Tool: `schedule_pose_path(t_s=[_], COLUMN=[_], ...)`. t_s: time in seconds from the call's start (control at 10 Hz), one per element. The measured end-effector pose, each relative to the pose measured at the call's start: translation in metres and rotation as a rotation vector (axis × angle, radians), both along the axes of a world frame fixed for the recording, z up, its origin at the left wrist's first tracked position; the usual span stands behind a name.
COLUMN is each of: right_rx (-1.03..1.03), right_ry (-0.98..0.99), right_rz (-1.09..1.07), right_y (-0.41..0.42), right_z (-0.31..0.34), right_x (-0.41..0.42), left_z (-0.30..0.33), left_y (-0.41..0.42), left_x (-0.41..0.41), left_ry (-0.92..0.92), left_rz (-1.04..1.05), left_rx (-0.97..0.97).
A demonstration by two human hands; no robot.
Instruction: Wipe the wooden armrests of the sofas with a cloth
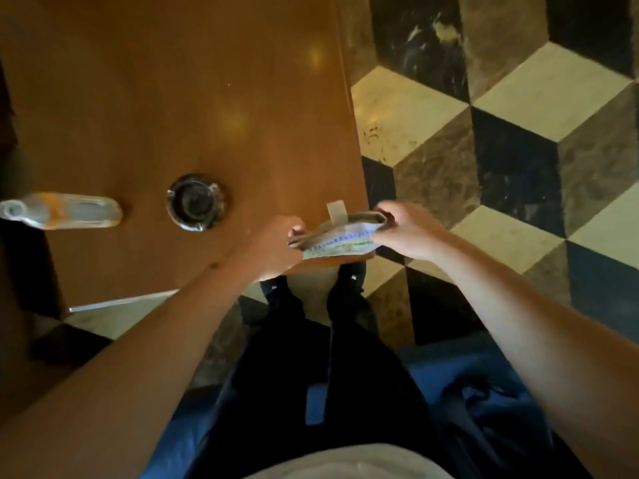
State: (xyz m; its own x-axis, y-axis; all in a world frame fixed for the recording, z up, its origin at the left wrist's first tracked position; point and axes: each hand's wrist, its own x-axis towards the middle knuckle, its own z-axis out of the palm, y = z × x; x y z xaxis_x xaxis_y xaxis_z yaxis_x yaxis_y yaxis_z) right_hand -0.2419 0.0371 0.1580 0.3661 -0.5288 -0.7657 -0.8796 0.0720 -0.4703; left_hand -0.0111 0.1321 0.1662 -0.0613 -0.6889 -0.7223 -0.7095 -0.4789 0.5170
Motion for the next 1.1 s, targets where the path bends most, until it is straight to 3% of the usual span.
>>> schedule_pose_path(t_s=[0.1, 0.3, 0.5, 0.7, 0.9, 1.0, 1.1], right_rx=[-0.097, -0.501, -0.783, -0.712, -0.555, -0.381, -0.060], right_ry=[-0.007, -0.046, -0.119, -0.113, 0.044, 0.214, 0.391], right_rz=[0.015, 0.133, 0.345, 0.401, 0.352, 0.450, 0.486], right_y=[-0.029, -0.032, 0.015, 0.070, 0.102, 0.109, 0.118], right_z=[-0.013, -0.047, -0.146, -0.211, -0.195, -0.161, -0.135], right_x=[0.014, 0.031, -0.001, -0.032, -0.033, -0.022, 0.001], left_z=[-0.014, -0.052, -0.160, -0.208, -0.195, -0.172, -0.144], left_y=[-0.027, -0.031, 0.020, 0.069, 0.082, 0.076, 0.065], left_x=[0.008, 0.018, 0.013, -0.008, -0.043, -0.053, -0.065], left_ry=[-0.112, -0.339, -0.342, -0.322, -0.537, -0.581, -0.527], left_rz=[-0.060, -0.107, -0.242, -0.352, -0.555, -0.629, -0.658], left_rx=[-0.076, -0.514, -0.712, -0.624, -0.298, -0.148, 0.147])
